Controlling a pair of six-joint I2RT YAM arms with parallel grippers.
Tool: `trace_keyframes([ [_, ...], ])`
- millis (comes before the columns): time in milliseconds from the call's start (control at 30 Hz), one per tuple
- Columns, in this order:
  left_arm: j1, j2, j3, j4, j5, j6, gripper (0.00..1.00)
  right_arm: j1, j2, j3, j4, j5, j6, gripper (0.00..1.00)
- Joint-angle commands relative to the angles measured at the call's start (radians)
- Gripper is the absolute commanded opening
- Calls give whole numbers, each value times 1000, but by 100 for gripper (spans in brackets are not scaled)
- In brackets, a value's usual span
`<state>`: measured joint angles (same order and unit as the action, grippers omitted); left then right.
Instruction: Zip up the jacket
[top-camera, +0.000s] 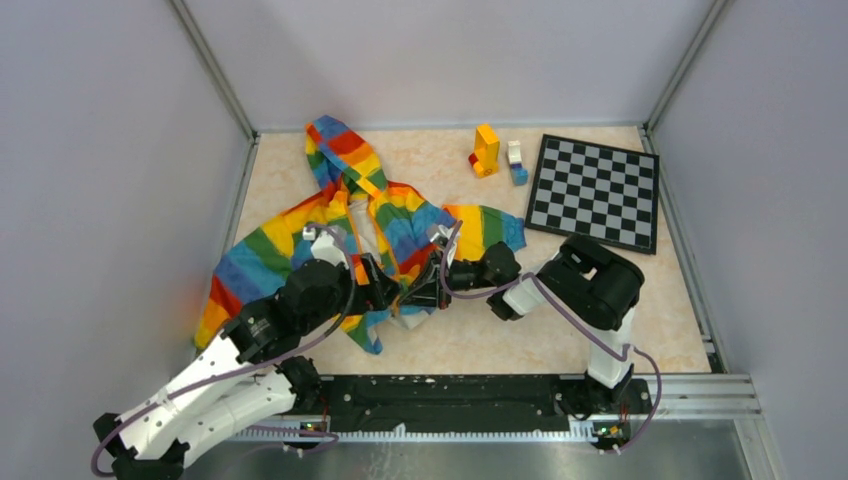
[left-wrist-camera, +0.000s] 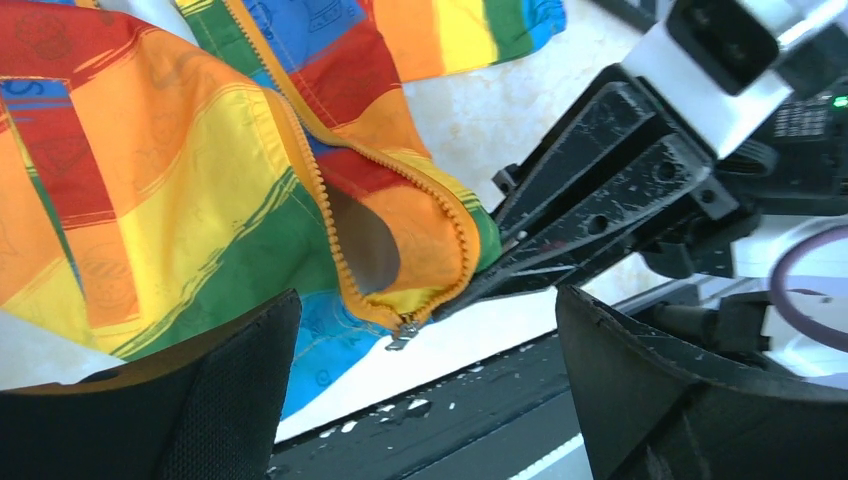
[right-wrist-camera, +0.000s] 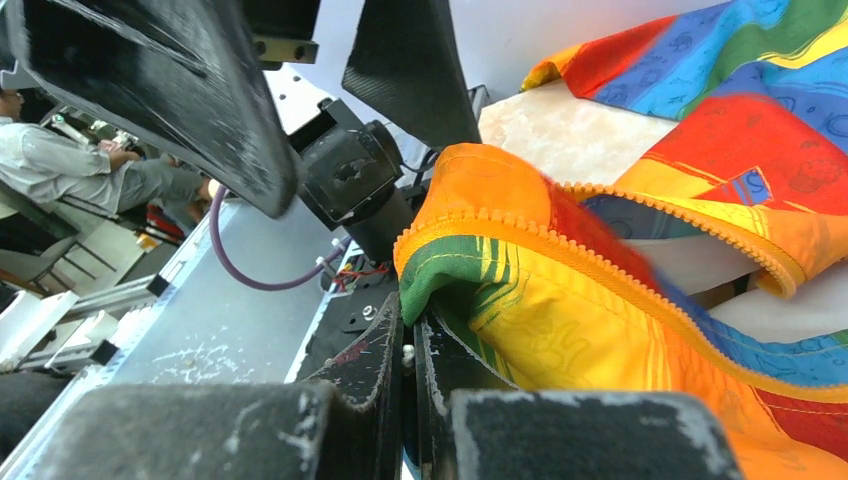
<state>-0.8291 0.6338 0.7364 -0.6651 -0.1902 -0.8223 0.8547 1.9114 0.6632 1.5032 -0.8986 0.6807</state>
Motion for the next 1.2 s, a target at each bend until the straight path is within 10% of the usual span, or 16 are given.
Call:
trace_keyframes([
  [0,-2,-50,-38,33,19,-70,99,0,0,17,50,23,-30,0],
  [433,84,-82,-74,104,102,-87,99,0,2,8,20,28,-48,0],
  [700,484,-6,-97,195,539,44,99,0,11,3,32,24,-51,0],
  [933,594,-23,-131,213,644,16,98,-2,18,6,32,25,-54,0],
  [1167,761,-56,-84,68,659,52,50,-2,22,10,28,25,-53,0],
])
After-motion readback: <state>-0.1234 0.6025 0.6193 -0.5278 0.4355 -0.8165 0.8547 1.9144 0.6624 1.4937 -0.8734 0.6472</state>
